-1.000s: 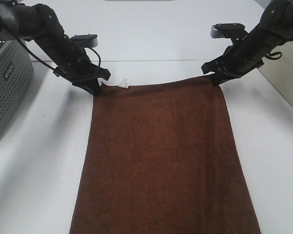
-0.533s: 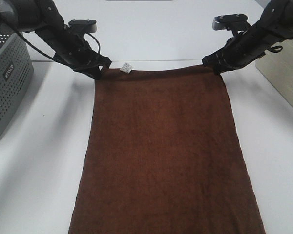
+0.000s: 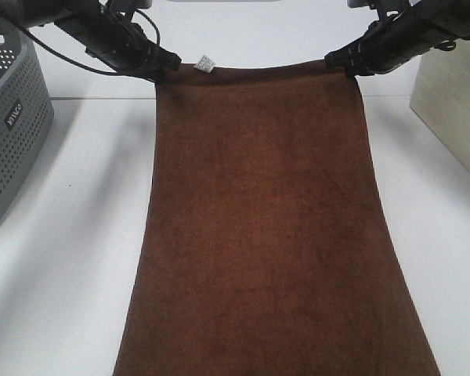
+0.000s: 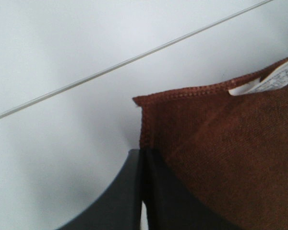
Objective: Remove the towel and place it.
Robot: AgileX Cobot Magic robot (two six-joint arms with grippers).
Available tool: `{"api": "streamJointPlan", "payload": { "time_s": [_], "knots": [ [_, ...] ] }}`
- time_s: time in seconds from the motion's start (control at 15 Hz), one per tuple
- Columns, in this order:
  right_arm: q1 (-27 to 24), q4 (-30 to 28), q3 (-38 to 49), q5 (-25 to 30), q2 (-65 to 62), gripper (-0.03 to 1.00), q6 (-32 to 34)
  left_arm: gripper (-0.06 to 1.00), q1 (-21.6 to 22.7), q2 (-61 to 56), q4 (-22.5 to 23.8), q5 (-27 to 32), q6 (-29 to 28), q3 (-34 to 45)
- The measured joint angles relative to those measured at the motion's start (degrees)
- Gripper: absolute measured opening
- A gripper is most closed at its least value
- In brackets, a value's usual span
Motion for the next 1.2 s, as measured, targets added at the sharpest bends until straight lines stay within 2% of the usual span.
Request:
{"api": "streamJointPlan", "payload": {
  "time_s": [0.27,0.6,0.67,0.87,1.2],
  "knots": [
    [0.0,1.7,-1.7,-3.7,1.6,0.01,-0.2,0.00,0.0,1.5,-0.1,-4.0,0.3,0.0],
    [0.0,3.0,-10.0,-3.2,9.6,0.01,-0.2,0.00,0.0,4.5,-0.1,-11.5,0.6,0.0],
    [0.0,3.0,-10.0,-3.2,9.6,0.01,-0.2,0.00,0.0,4.5,-0.1,-11.5,0.6,0.0],
    [0.0,3.5,-12.9,-2.8,14.0,0.01,-0.2,0.00,0.0,7.4,-0.2,-16.6,0.7,-0.4],
    [0.0,3.6,-13.2,-4.9,16.6,0.01,-0.2,0.00,0.0,11.5,-0.7,-18.9,0.7,-4.0]
  ]
}}
